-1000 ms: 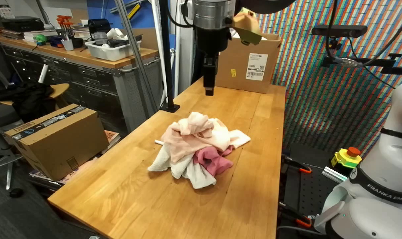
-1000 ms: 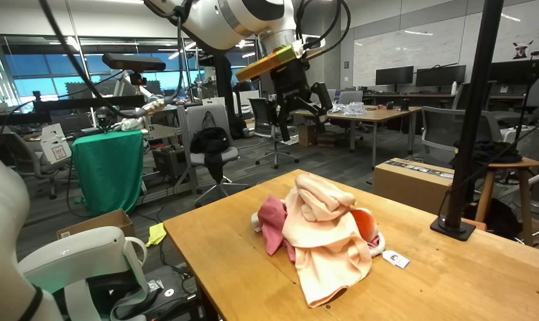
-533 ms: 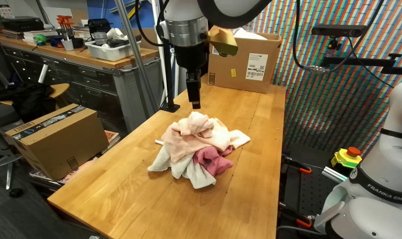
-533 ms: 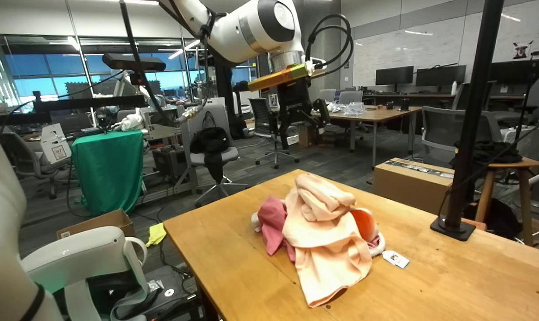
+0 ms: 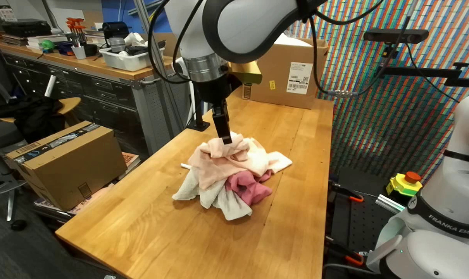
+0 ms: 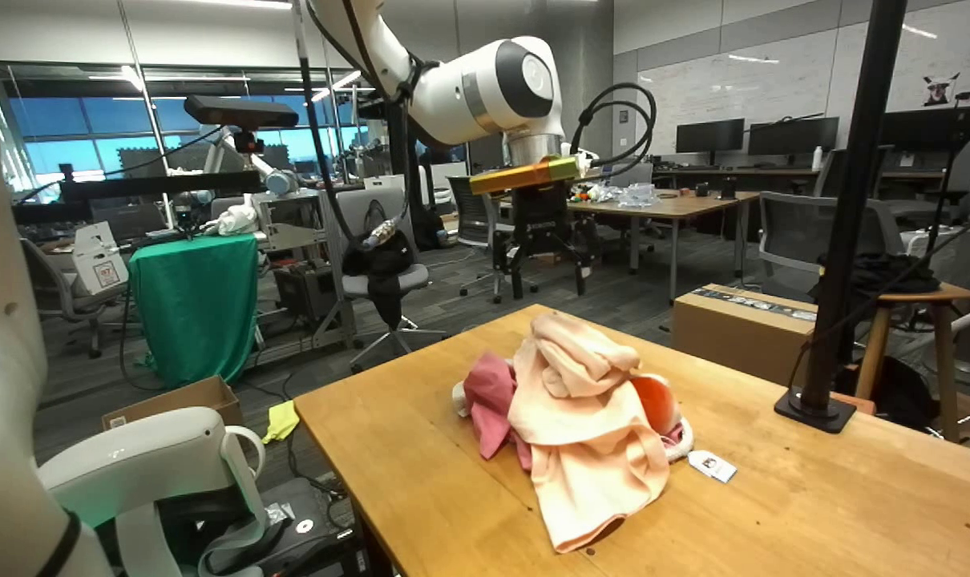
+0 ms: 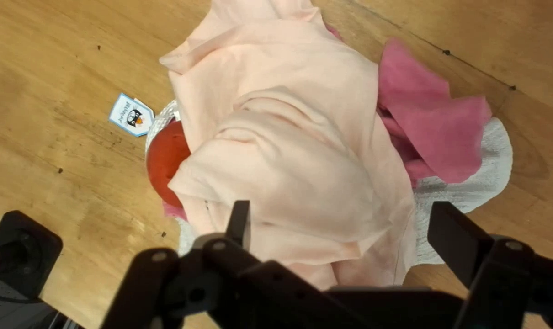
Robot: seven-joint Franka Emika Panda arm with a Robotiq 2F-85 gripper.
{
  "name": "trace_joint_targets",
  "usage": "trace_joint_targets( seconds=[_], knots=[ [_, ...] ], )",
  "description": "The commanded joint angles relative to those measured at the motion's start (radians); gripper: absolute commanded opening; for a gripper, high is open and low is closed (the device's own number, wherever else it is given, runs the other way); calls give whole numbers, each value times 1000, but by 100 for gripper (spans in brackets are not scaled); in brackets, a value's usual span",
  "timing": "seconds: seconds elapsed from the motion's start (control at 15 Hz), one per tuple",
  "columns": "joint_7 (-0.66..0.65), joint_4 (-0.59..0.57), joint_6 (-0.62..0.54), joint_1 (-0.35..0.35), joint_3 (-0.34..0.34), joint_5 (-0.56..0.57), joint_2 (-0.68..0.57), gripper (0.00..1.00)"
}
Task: Move the peach shirt and then the radish to the right, move the pink shirt forwards, move the towel to the front left side of the table
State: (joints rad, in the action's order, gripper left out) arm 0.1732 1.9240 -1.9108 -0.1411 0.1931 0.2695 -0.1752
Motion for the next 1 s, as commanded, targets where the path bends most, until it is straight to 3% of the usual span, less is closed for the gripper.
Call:
trace_joint_targets(
  seconds=[0.0, 0.4, 0.93],
  knots=[
    [58, -34, -2, -6, -8, -26, -38, 100],
    [80, 27, -156, 12, -18, -89, -34, 100],
    [48, 136, -301, 13, -55, -16, -45, 100]
  ],
)
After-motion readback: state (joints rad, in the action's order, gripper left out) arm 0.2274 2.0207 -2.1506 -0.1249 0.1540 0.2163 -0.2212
